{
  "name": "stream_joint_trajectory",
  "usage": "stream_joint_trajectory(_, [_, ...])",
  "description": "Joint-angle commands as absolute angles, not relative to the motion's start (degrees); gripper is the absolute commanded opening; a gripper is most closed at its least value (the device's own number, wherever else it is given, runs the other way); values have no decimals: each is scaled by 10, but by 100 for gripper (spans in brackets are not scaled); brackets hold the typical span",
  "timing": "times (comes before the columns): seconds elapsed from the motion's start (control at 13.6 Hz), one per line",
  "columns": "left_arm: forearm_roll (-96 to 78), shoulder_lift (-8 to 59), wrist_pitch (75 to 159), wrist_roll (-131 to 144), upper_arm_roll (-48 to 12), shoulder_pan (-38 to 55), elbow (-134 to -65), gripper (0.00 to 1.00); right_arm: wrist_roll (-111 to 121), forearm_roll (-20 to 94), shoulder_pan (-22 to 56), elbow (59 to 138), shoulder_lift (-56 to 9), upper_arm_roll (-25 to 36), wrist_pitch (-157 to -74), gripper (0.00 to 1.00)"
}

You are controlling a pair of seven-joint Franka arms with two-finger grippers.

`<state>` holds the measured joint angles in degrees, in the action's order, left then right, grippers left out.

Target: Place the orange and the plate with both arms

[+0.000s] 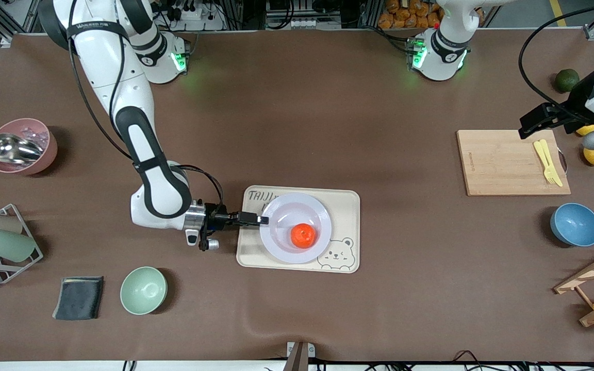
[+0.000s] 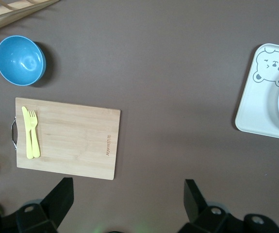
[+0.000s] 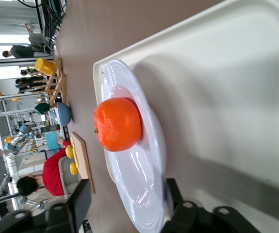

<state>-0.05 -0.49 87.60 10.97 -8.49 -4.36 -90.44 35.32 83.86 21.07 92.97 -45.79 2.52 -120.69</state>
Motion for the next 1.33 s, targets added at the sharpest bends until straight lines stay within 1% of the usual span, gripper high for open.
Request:
stream_joint_trajectory(0.0, [15, -4, 870, 98, -87, -43, -902, 100, 345, 820, 208, 938, -459, 24, -1207, 100])
stream_joint_trajectory(0.22, [15, -4, 870, 98, -88, -43, -900, 100, 316, 789, 207, 950, -447, 24, -1202, 100])
stream_joint_trajectory(0.44, [15, -4, 870, 98, -87, -43, -898, 100, 209, 706, 205, 972, -403, 24, -1195, 100])
stream_joint_trajectory(0.59, [15, -4, 870, 98, -88, -43, -896, 100, 193, 689, 187, 982, -384, 25, -1160, 100])
stream_joint_trajectory(0.74, [15, -5, 870, 98, -87, -43, -896, 100, 183, 646, 164, 982, -364, 25, -1126, 100])
stream_joint_trajectory(1.03, [15, -7, 870, 98, -88, -43, -896, 100, 42, 478, 156, 981, -281, 39, -1065, 100])
stream_joint_trajectory(1.25, [15, -11, 869, 98, -98, -45, -896, 100, 23, 409, 156, 974, -241, 75, -987, 100])
